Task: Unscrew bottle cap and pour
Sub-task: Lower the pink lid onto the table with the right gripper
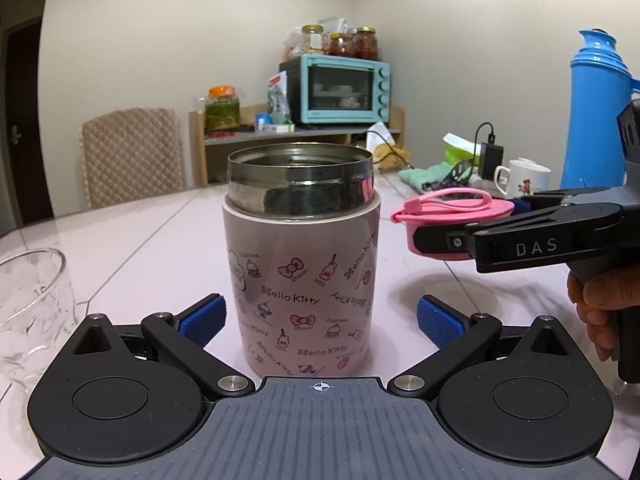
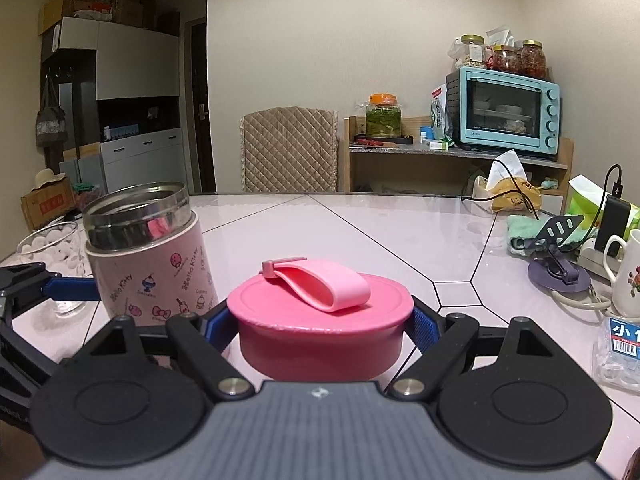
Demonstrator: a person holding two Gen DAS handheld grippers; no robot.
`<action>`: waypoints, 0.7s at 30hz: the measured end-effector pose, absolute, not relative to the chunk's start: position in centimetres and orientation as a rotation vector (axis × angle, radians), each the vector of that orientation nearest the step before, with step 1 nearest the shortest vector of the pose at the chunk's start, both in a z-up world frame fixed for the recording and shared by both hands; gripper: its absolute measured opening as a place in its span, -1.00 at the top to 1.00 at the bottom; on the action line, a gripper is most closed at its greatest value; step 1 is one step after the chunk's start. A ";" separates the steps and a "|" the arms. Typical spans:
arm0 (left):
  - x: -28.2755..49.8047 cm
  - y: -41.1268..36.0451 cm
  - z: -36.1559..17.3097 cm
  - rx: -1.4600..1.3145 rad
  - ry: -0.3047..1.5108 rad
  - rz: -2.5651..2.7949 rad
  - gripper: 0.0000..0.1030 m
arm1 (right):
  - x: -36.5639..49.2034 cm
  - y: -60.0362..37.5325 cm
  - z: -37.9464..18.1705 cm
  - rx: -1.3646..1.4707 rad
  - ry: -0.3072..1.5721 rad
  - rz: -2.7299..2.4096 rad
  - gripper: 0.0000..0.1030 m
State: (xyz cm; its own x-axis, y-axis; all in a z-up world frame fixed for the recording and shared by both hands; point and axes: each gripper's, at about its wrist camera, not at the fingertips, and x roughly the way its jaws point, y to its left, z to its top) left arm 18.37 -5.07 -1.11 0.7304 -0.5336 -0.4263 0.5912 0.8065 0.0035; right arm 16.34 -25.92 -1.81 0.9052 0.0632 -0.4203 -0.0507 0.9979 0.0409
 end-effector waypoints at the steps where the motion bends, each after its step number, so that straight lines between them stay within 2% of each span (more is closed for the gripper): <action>1: 18.4 -5.1 -1.1 0.145 0.424 -0.619 -1.00 | 16.4 -25.9 -1.8 0.028 0.439 0.059 -0.68; 21: 18.4 -4.9 -1.2 0.138 0.433 -0.618 -1.00 | 17.4 -25.7 -3.1 0.006 0.513 0.058 -0.68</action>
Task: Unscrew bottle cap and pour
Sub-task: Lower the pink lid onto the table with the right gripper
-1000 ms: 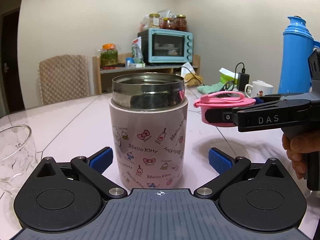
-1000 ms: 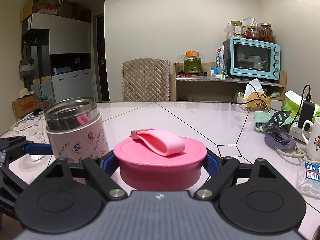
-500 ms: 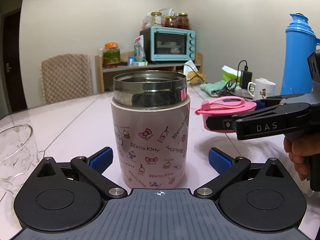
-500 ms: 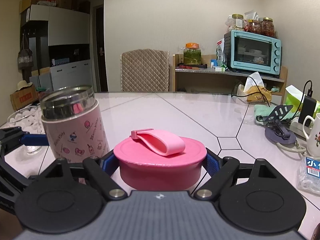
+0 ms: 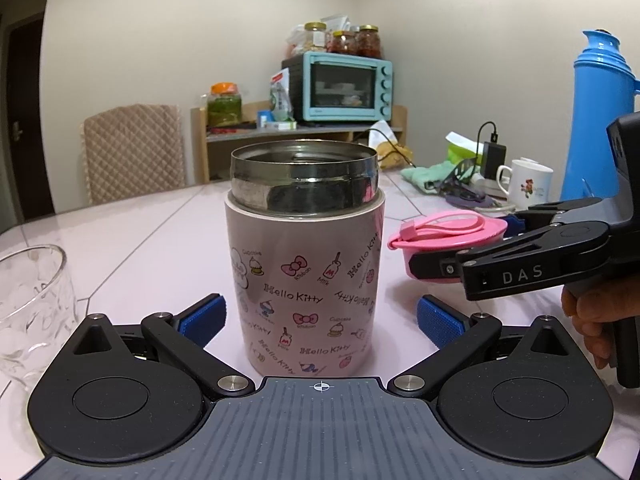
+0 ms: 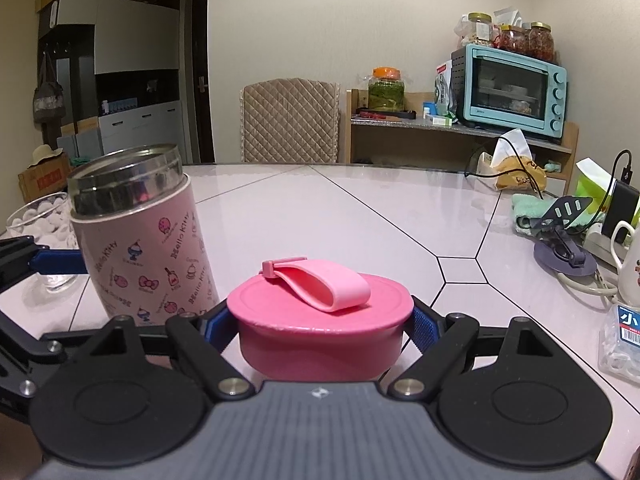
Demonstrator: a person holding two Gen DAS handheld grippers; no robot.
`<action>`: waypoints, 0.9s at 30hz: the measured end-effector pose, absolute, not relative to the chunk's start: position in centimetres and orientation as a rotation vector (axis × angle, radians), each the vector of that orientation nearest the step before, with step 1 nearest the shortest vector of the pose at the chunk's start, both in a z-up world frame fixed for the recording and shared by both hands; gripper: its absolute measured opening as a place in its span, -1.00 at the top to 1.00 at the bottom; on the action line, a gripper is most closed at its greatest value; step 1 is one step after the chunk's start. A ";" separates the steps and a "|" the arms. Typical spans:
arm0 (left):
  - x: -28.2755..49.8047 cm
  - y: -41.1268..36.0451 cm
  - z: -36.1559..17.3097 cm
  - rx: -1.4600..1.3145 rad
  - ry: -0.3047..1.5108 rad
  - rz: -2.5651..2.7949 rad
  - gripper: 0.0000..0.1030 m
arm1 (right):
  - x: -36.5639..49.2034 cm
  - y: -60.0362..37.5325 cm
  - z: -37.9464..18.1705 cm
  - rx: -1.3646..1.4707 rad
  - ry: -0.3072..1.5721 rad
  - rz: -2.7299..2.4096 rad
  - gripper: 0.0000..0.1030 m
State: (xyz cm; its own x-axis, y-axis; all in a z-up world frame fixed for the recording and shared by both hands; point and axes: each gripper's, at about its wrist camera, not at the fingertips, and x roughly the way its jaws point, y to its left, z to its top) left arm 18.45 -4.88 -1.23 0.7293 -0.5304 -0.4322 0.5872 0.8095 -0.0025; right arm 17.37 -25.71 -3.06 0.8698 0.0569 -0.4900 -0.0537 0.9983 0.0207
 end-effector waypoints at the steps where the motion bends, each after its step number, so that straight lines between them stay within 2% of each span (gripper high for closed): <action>1: 18.4 -4.9 -1.2 0.138 0.432 -0.619 -1.00 | 17.4 -25.7 -3.1 0.005 0.516 0.058 -0.68; 27: 18.6 -4.9 -1.3 0.143 0.444 -0.615 -1.00 | 18.2 -25.5 -3.3 -0.028 0.592 0.061 -0.68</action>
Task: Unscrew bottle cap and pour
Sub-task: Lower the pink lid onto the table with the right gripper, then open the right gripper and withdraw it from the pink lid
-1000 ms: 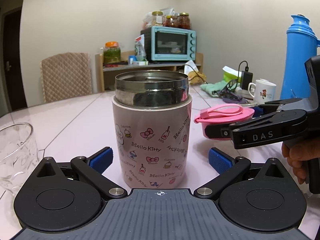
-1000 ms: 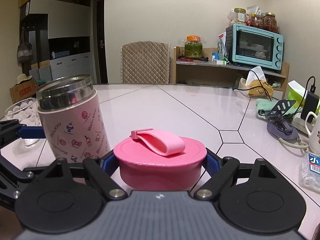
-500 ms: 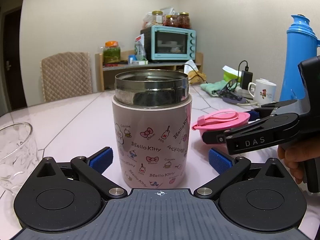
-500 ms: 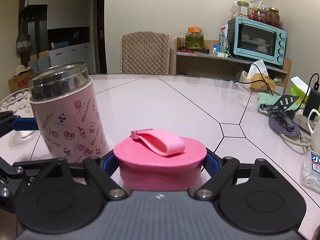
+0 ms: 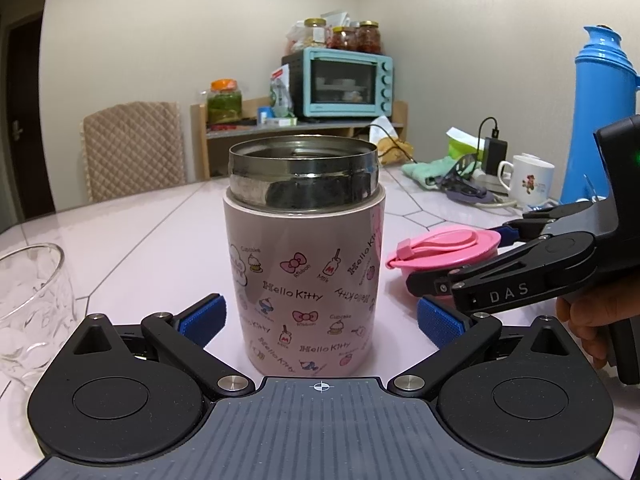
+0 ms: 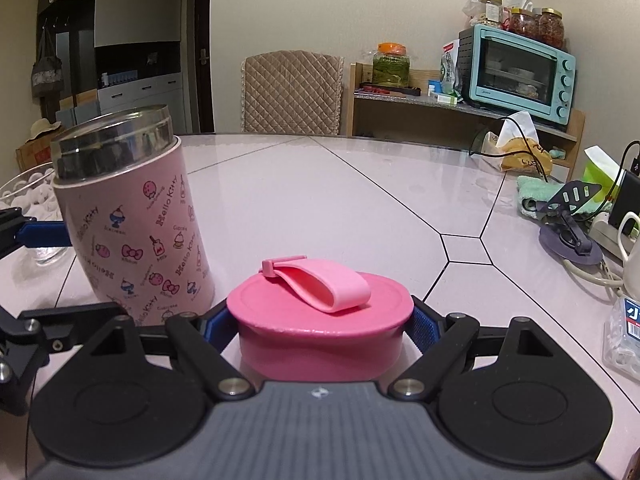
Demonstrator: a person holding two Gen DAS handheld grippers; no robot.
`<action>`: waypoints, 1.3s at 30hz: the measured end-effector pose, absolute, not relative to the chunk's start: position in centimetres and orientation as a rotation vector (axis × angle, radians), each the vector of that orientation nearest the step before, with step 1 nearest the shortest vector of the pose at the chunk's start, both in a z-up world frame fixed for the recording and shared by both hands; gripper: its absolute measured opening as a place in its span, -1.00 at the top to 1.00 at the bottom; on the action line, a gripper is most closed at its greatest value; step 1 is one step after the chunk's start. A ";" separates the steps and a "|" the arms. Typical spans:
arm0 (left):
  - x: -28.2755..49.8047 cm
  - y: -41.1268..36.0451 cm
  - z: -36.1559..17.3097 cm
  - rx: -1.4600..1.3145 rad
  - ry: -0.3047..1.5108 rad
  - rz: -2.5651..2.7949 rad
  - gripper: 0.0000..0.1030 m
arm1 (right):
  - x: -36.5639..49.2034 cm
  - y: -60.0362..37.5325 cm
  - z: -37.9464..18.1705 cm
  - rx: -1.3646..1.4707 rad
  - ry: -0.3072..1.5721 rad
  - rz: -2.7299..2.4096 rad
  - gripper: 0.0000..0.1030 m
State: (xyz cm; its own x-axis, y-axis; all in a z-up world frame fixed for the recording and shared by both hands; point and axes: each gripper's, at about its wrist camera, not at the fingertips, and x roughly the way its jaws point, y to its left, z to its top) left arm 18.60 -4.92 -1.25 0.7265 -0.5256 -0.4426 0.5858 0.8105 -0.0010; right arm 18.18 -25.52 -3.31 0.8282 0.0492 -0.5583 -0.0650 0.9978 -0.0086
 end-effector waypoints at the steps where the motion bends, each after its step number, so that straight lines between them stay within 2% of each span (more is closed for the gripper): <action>1: 18.6 -4.9 -1.2 0.142 0.444 -0.615 -1.00 | 18.2 -25.5 -3.4 -0.028 0.593 0.060 -0.68; 10: 18.8 -4.9 -1.2 0.142 0.446 -0.616 -1.00 | 17.9 -25.2 -4.0 -0.033 0.609 0.059 -0.69; 16: 19.0 -5.0 -1.2 0.144 0.448 -0.617 -1.00 | 17.8 -25.4 -4.0 -0.030 0.615 0.054 -0.79; 39: 18.9 -5.4 -1.3 0.151 0.453 -0.620 -1.00 | 17.6 -25.5 -3.7 -0.029 0.626 0.054 -0.83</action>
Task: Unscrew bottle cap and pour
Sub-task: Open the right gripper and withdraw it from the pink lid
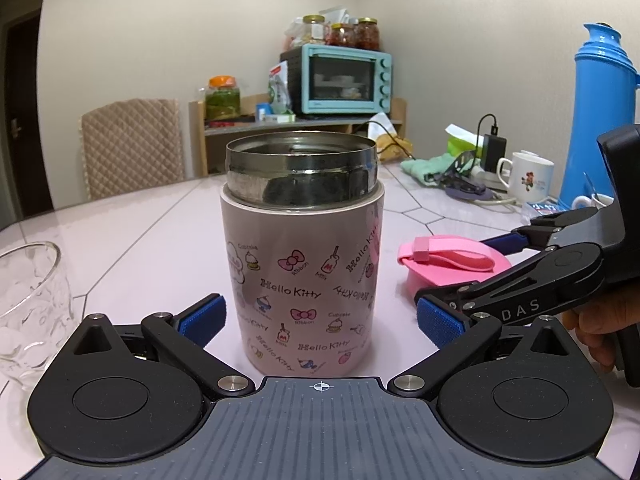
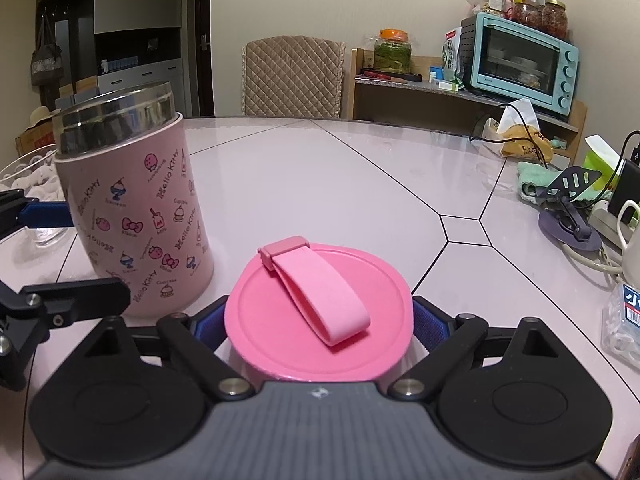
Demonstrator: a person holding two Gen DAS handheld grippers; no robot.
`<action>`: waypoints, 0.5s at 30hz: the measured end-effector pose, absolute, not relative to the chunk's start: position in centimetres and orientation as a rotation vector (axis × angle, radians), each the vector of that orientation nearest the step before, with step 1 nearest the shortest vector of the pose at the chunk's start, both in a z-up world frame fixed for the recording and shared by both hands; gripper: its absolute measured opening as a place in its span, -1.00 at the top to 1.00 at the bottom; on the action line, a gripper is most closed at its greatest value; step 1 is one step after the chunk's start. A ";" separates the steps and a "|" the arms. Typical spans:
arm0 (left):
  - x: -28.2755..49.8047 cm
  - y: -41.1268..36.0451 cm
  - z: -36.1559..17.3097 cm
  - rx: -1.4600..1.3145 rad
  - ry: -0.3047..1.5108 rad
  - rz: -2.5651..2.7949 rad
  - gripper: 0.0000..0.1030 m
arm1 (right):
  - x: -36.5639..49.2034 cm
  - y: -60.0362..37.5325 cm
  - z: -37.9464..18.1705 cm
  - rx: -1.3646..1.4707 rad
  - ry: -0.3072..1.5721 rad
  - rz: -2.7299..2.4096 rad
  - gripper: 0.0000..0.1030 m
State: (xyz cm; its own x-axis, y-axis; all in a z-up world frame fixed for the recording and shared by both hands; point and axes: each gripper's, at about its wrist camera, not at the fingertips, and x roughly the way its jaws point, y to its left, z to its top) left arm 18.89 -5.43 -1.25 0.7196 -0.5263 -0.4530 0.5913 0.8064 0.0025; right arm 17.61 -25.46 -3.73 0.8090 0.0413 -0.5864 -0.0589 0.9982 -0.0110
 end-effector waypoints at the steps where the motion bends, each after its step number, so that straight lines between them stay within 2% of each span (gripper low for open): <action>1: 18.9 -5.4 -1.3 0.151 0.454 -0.620 -1.00 | 17.6 -25.5 -3.7 -0.028 0.626 0.053 -0.84; 7: 18.9 -5.4 -1.3 0.153 0.459 -0.622 -1.00 | 17.5 -25.5 -3.5 -0.024 0.626 0.052 -0.95; 15: 18.9 -5.4 -1.4 0.154 0.464 -0.618 -1.00 | 17.4 -25.6 -3.3 -0.019 0.625 0.050 -0.99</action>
State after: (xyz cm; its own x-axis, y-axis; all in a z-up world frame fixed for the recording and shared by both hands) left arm 18.93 -5.38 -1.42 0.7166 -0.5219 -0.4627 0.5898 0.8075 0.0027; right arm 17.41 -25.64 -3.31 0.8098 0.0411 -0.5853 -0.0525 0.9986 -0.0026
